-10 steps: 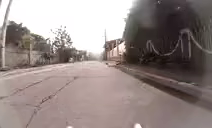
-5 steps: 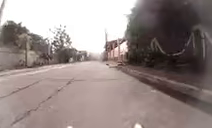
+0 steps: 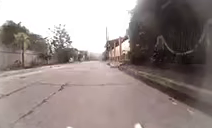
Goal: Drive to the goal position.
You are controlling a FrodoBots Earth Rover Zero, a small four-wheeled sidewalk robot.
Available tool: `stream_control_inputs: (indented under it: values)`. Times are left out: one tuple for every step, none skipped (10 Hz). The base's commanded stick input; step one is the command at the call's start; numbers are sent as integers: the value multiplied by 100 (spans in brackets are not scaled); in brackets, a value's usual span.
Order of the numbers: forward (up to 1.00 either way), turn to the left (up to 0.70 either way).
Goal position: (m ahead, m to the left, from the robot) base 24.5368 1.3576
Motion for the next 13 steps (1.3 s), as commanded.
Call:
stream_control_inputs:
  values:
    - [100, 0]
    - [100, 0]
    - [100, 0]
    - [100, 0]
    - [100, 0]
    - [100, 0]
    - [100, 0]
    - [100, 0]
    - [100, 0]
    - [100, 0]
    - [100, 0]
    - [100, 0]
    - [100, 0]
